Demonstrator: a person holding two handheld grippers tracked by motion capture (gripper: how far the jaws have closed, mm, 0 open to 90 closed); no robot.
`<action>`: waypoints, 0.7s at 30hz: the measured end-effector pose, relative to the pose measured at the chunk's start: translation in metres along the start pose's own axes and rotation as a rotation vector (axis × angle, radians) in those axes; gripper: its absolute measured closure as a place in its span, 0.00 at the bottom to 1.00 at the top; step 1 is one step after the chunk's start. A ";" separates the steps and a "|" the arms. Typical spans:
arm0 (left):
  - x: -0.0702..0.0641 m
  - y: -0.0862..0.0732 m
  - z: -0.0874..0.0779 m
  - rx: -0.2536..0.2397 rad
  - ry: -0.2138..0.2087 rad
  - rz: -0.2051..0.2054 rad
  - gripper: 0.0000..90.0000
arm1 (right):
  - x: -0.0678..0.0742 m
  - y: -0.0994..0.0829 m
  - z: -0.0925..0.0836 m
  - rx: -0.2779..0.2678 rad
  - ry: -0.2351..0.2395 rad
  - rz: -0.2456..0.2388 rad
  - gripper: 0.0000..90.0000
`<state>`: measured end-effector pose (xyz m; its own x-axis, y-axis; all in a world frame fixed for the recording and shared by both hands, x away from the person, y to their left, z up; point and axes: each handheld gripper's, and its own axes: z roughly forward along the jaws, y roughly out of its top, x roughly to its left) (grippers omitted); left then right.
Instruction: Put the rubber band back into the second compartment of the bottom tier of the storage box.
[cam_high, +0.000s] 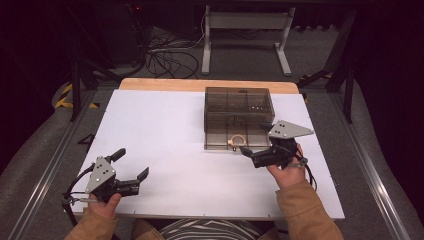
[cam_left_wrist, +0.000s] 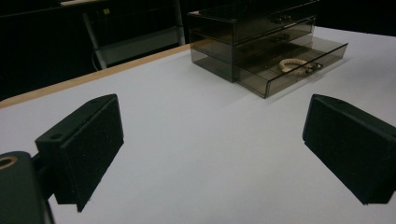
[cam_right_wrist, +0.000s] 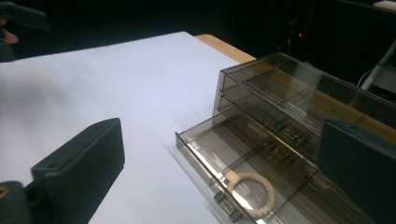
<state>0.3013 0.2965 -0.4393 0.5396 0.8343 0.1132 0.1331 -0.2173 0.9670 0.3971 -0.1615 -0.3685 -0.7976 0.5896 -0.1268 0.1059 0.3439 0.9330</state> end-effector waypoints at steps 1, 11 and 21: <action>0.000 0.000 0.000 0.000 0.000 0.000 0.06 | 0.001 -0.001 -0.002 -0.006 0.006 0.001 0.01; 0.000 0.000 0.000 -0.001 0.001 0.005 0.06 | 0.008 -0.017 -0.018 -0.023 0.032 0.004 0.00; -0.001 0.001 0.000 -0.002 0.002 0.007 0.06 | 0.011 -0.046 -0.032 -0.031 0.038 0.017 0.00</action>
<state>0.3003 0.2955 -0.4389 0.5393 0.8335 0.1203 0.1275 -0.2220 0.9667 0.3648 -0.1941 -0.4019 -0.8177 0.5671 -0.0984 0.1019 0.3109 0.9450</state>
